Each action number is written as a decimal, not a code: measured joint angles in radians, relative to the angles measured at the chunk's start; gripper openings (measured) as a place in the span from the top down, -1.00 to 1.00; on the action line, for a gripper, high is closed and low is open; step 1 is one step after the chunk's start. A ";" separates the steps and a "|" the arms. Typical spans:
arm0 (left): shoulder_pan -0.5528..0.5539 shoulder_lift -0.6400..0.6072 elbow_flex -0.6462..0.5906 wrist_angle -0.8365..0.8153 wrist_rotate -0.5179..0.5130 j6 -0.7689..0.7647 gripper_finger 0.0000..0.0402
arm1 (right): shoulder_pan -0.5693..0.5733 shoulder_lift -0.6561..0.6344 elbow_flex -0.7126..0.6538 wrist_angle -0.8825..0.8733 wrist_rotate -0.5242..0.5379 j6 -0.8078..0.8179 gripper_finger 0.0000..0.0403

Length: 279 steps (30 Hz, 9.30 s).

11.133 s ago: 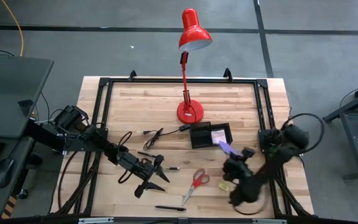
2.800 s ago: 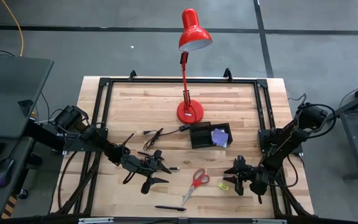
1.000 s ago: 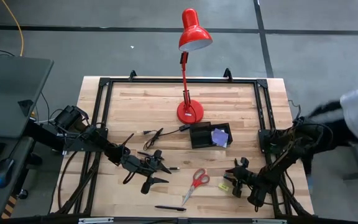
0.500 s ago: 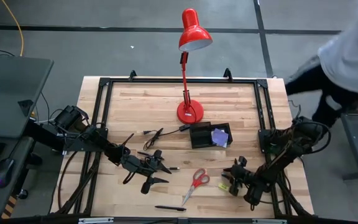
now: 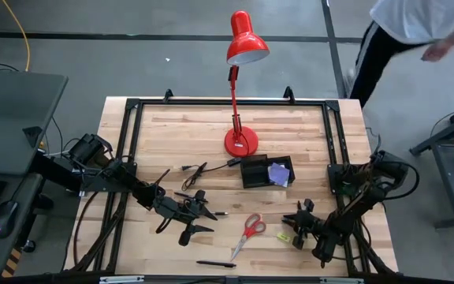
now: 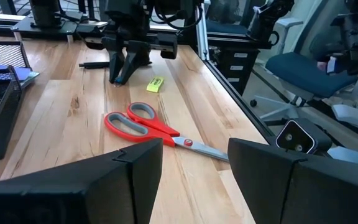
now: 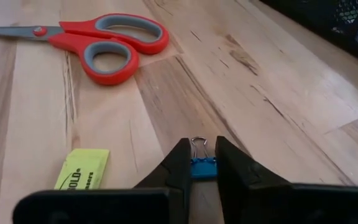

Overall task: Pick and place office supplies into organizer
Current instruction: Put the blue binder clip into the desk organizer, then put the red binder clip into the desk organizer

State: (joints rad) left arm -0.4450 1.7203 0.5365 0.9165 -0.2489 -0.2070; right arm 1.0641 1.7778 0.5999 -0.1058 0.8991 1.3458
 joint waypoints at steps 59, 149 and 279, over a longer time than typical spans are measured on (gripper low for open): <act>0.000 0.000 0.001 0.000 -0.015 -0.008 0.14 | -0.636 -0.007 0.003 0.620 0.044 -0.779 0.83; -0.312 0.000 0.001 -0.259 -0.783 -0.528 0.53 | -0.464 -0.007 0.004 0.865 -0.083 -1.034 0.38; -0.509 -0.430 -0.255 -0.396 -0.647 -0.280 0.12 | -0.494 0.030 0.003 0.949 -0.177 -1.091 0.38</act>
State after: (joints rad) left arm -0.9538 1.2903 0.2815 0.5205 -0.8959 -0.4872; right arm 0.5705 1.8080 0.6029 0.8436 0.7223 0.2544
